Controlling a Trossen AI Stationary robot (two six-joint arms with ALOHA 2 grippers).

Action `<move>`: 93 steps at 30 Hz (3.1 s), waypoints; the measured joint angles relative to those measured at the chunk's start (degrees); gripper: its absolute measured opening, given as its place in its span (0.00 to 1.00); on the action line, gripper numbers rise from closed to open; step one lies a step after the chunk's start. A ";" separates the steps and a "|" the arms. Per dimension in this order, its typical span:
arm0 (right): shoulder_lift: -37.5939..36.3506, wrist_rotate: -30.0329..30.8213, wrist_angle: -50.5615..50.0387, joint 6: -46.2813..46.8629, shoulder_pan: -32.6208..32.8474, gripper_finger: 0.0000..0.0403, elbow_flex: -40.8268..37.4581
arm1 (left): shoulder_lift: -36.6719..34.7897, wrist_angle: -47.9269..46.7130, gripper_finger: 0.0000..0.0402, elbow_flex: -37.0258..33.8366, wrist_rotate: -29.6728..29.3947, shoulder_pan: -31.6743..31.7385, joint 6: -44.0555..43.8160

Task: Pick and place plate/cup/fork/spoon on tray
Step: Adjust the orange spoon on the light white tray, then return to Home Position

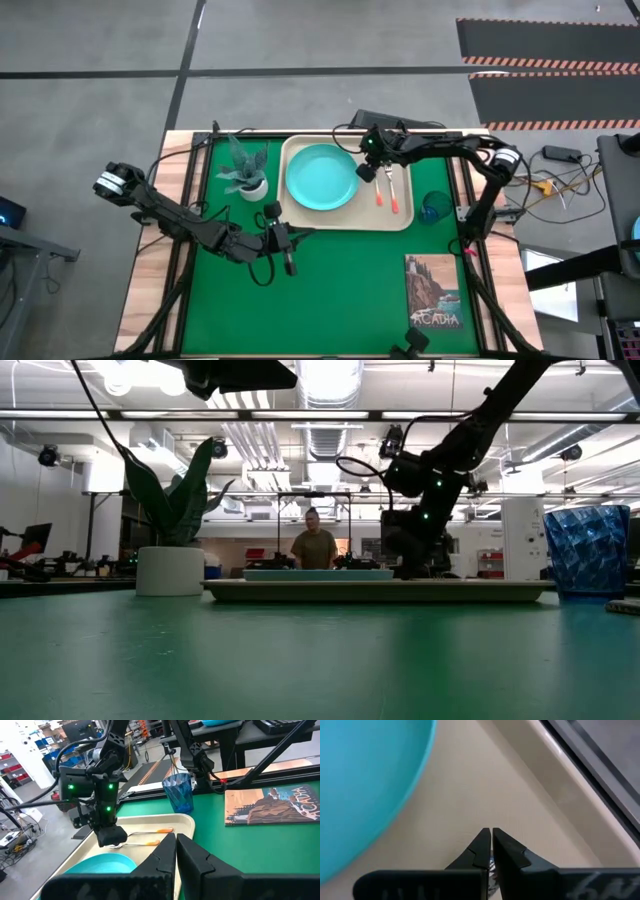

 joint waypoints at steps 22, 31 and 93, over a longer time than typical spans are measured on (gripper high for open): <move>-5.53 -0.88 -3.94 -0.90 0.34 0.03 0.02 | 0.00 -0.02 0.00 -0.04 0.00 0.02 1.03; -19.42 -8.78 -0.21 -0.17 7.92 0.03 -5.60 | -3.53 -16.04 0.00 -0.07 2.30 -2.01 -5.03; -96.03 -13.79 17.48 -11.91 20.19 0.03 -51.18 | -46.27 11.60 0.00 -44.33 10.32 -1.90 -12.19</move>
